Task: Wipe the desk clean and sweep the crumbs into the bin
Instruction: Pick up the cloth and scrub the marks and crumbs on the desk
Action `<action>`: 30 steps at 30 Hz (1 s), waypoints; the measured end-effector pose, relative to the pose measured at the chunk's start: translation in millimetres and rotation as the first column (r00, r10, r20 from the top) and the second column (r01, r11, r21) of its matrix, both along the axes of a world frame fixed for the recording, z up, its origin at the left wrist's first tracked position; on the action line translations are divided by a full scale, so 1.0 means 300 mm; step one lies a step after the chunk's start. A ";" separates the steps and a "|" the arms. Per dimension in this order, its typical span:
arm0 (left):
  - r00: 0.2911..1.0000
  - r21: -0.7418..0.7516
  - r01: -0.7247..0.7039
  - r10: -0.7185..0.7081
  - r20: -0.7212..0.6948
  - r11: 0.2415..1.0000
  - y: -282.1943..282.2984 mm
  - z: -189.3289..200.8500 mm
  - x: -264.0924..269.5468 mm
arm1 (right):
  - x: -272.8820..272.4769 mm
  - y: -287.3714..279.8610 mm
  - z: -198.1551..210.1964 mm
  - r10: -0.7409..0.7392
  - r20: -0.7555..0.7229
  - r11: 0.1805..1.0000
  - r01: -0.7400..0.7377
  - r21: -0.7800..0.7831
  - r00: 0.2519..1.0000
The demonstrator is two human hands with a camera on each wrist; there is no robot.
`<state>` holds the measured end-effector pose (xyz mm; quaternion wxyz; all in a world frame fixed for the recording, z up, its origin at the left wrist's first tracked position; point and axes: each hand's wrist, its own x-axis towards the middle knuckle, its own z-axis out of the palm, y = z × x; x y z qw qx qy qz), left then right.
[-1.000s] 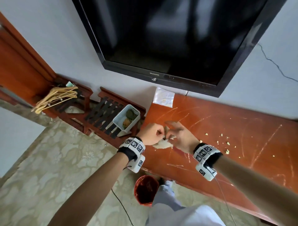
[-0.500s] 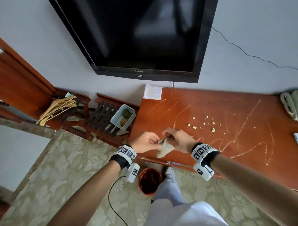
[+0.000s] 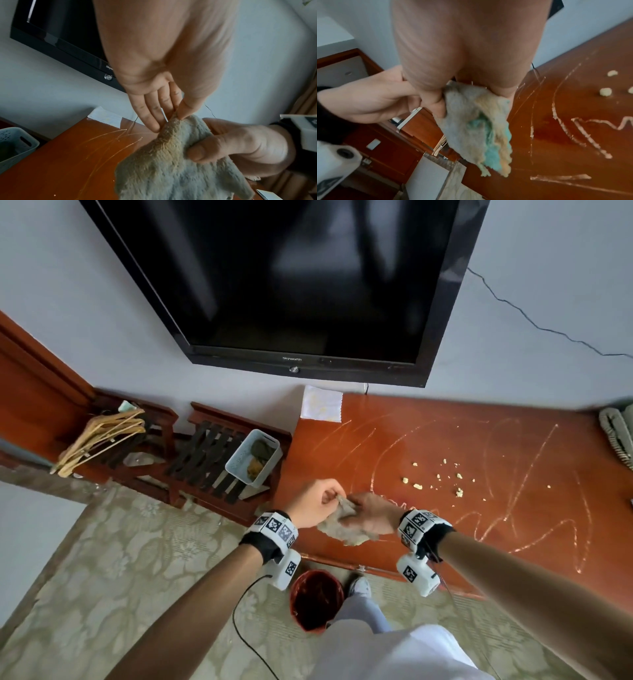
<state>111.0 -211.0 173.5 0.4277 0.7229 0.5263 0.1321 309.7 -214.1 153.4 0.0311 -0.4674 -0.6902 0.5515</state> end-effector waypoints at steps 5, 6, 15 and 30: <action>0.991 -0.031 -0.133 0.132 -0.036 0.991 0.117 -0.099 -0.153 | -0.079 0.121 -0.120 -0.149 -0.179 0.959 0.097 -0.267 0.972; 0.981 -0.035 -0.178 0.175 -0.078 0.983 0.133 -0.132 -0.195 | -0.088 0.134 -0.143 -0.237 -0.216 0.912 0.141 -0.385 0.947; 0.797 -0.126 -0.144 0.039 -0.603 0.982 0.228 -0.371 -0.374 | -0.036 0.564 -0.221 -0.640 -0.027 0.769 0.640 0.000 0.768; 0.631 -0.291 0.045 -0.253 -0.734 0.956 0.422 -0.570 -0.373 | 0.042 1.334 -0.608 -0.467 0.468 0.826 0.183 0.533 0.750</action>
